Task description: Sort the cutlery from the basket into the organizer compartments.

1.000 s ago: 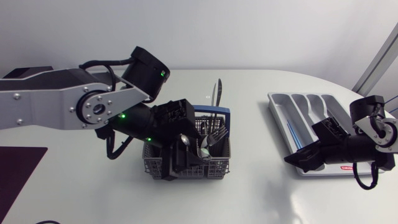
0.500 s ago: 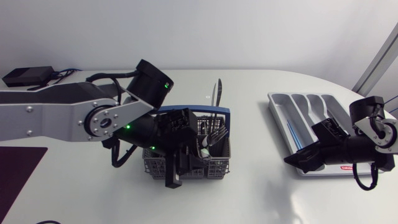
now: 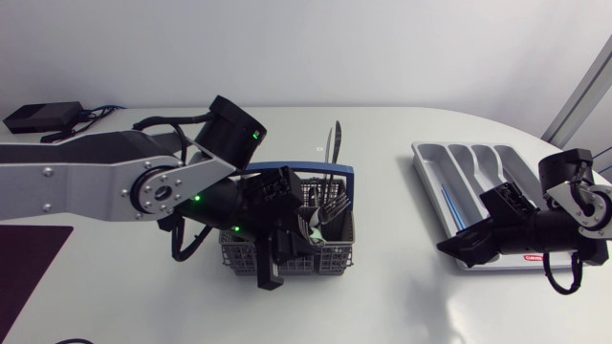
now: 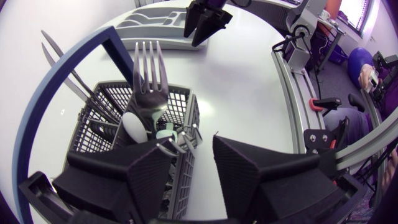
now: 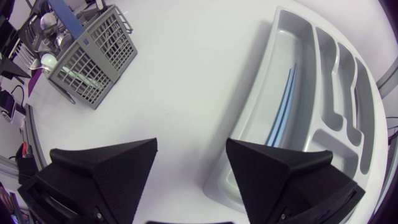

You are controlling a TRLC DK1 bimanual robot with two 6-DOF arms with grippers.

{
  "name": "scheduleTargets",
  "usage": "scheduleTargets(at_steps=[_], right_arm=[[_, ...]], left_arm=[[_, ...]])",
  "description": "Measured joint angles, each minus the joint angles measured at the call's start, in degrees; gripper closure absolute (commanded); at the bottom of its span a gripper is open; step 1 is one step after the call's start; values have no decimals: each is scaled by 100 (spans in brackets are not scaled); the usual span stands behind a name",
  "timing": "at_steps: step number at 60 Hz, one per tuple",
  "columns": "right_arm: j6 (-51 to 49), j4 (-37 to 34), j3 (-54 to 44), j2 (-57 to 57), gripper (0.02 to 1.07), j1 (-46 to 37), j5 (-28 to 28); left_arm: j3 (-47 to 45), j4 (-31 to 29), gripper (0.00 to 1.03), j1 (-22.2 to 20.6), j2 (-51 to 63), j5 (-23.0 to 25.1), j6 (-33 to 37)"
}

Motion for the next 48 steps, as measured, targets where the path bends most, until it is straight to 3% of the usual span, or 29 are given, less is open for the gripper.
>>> scheduleTargets(at_steps=[9, 27, 48], right_arm=[[0, 4, -2, -9, 27, 33, -2], [2, 94, -66, -9, 27, 37, 0], [2, 133, -81, -9, 27, 96, 0]], left_arm=[[-22, 42, 79, 0, 0, 0, -37], [-109, 66, 86, 22, -13, 0, -35], [-120, 299, 87, 22, -15, 2, -42]])
